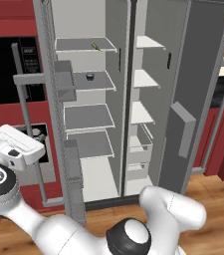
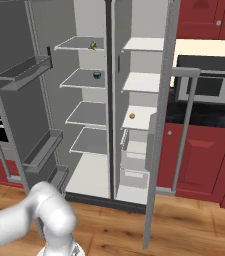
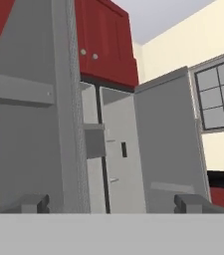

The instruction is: Pick up the frozen fish from the freezer, place it on any shelf in the fridge, and close the fridge and freezer doors when done.

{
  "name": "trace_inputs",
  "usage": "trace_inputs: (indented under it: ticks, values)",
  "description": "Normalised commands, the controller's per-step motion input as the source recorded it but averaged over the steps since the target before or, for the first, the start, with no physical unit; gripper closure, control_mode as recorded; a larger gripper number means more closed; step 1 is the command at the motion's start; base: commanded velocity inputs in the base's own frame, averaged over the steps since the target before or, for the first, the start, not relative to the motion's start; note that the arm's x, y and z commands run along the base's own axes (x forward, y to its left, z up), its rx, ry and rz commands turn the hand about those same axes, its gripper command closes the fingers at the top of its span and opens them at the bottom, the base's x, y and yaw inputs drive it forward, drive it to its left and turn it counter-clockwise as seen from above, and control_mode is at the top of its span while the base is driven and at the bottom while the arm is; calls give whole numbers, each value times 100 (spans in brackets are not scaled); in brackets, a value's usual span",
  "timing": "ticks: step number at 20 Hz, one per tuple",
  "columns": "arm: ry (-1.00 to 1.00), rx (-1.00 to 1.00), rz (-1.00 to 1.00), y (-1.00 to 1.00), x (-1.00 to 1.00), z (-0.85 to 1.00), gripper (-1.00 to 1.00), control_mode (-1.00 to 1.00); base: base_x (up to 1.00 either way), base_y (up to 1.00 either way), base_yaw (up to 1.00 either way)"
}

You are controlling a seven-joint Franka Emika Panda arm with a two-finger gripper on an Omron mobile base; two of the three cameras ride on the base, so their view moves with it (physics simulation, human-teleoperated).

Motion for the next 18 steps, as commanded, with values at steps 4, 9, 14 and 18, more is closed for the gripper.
trace_inputs:
  ticks: [4,9,14,18]
  values:
    - [0,0,0,0,48,-19,-100,-100,0,0,0]
    - [0,0,-2,0,53,-15,-100,-100,0,0,0]
    - [0,0,-3,6,51,-14,-100,-100,0,0,0]
    - [0,0,-3,5,53,-10,-100,-100,0,0,0]
